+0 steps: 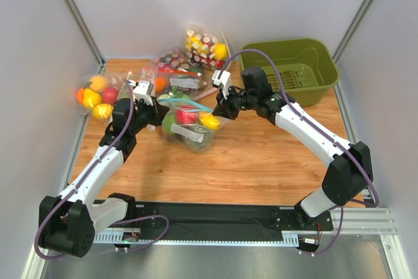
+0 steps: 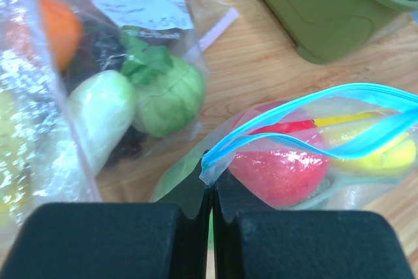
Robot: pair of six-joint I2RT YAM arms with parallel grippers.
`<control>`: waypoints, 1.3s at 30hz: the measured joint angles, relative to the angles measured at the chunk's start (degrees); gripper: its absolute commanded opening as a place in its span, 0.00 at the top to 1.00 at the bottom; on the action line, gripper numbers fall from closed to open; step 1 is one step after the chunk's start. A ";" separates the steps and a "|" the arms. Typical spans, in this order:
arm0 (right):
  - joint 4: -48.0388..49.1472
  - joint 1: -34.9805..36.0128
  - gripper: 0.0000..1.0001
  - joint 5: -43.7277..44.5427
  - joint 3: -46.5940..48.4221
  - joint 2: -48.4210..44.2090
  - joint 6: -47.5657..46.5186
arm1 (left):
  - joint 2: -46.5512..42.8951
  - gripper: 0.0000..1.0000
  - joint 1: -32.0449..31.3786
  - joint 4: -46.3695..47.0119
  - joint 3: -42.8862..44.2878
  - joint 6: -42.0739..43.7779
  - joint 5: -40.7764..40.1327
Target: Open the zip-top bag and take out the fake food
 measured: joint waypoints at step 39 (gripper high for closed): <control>0.90 0.11 0.24 -4.20 10.64 4.37 5.20 | 4.46 1.00 -0.74 -4.72 3.04 4.92 2.21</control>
